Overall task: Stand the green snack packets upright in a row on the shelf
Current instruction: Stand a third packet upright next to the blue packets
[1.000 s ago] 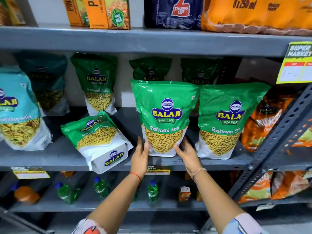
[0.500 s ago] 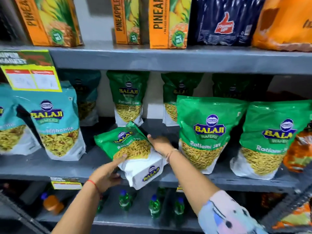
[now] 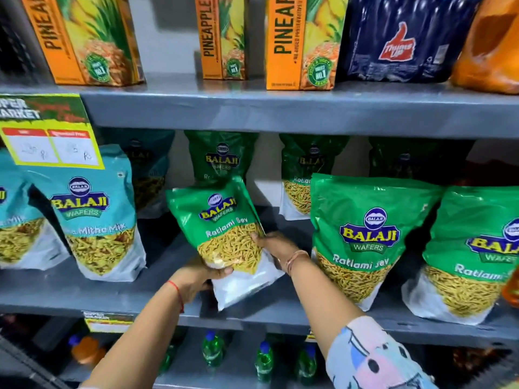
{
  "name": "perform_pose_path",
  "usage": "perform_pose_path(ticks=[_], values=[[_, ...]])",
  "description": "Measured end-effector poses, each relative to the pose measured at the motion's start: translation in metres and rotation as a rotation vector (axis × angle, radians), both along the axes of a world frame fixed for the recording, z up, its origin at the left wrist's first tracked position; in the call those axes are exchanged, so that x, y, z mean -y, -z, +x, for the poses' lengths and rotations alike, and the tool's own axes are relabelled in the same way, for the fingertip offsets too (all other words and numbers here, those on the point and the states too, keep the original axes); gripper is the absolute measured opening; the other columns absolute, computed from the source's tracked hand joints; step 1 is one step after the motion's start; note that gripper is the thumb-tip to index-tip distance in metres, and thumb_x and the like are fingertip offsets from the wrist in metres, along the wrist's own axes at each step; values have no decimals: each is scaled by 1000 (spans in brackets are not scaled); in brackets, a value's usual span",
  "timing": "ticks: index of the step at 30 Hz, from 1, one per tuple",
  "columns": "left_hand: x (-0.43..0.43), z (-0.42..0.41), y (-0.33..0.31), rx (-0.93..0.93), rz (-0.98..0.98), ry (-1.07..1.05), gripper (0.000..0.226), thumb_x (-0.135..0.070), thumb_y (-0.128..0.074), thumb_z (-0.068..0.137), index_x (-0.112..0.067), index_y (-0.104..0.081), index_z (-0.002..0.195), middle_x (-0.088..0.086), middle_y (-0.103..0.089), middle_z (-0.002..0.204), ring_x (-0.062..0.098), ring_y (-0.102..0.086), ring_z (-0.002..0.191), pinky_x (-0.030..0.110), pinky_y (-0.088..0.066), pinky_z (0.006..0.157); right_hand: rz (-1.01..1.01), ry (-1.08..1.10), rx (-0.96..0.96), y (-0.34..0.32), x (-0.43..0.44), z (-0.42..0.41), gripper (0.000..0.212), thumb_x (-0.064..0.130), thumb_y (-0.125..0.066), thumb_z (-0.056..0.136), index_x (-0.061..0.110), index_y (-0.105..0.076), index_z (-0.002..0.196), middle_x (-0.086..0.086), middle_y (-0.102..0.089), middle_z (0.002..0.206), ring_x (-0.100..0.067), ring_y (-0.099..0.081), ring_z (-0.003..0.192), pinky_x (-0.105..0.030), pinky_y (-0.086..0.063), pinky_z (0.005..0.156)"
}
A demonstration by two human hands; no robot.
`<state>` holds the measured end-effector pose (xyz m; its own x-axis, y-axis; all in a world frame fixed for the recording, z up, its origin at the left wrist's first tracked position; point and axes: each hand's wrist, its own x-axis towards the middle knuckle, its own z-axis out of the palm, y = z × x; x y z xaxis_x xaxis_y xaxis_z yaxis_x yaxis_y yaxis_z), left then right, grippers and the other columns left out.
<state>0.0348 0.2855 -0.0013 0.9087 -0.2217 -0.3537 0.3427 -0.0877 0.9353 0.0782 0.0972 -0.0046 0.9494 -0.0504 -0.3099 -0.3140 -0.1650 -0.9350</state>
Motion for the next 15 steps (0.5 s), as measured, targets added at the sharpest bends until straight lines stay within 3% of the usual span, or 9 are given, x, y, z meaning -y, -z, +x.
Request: perform_pose_path(ticks=[1,2,5,8,11,15], values=[[2,9,-3,65,27,-8,61,-20,-83,35,-19,-63,93,7,-69,103,25,-57,110,31,-46,85,38,21,37,3,0,6,56,44,-65,73,-8,-59,92,-37,-64,102,-23,-52,74,-48,-55,76],[2,20,-3,137,42,-11,75,-22,-82,29,-14,-62,101,14,-66,111,26,-58,110,31,-48,86,51,34,80,5,1,9,56,45,-64,73,-4,-58,101,-37,-60,111,-26,-51,80,-59,-50,82],[5,48,-4,291,132,8,104,-26,-81,24,1,-52,121,19,-61,119,27,-57,112,40,-45,100,65,65,172,-1,4,4,39,30,-56,86,5,-49,116,-20,-60,115,-23,-51,89,-46,-47,78],[3,67,5,360,244,-8,106,-31,-79,22,-3,-51,120,14,-62,118,26,-56,113,43,-41,105,153,78,259,1,4,1,44,11,-52,89,7,-36,130,-9,-53,121,-18,-49,107,-33,-39,91],[6,74,10,367,306,-37,106,-28,-79,24,-5,-49,123,15,-62,121,27,-55,114,46,-41,105,151,122,300,13,-1,-2,57,4,-53,87,9,-25,137,-13,-46,137,-21,-45,119,-42,-34,108],[7,75,31,316,320,-82,79,-11,-80,48,2,-51,121,15,-61,119,28,-55,114,43,-42,103,184,144,340,30,0,-5,58,2,-55,84,8,-28,135,-12,-47,134,-24,-47,120,-44,-33,109]])
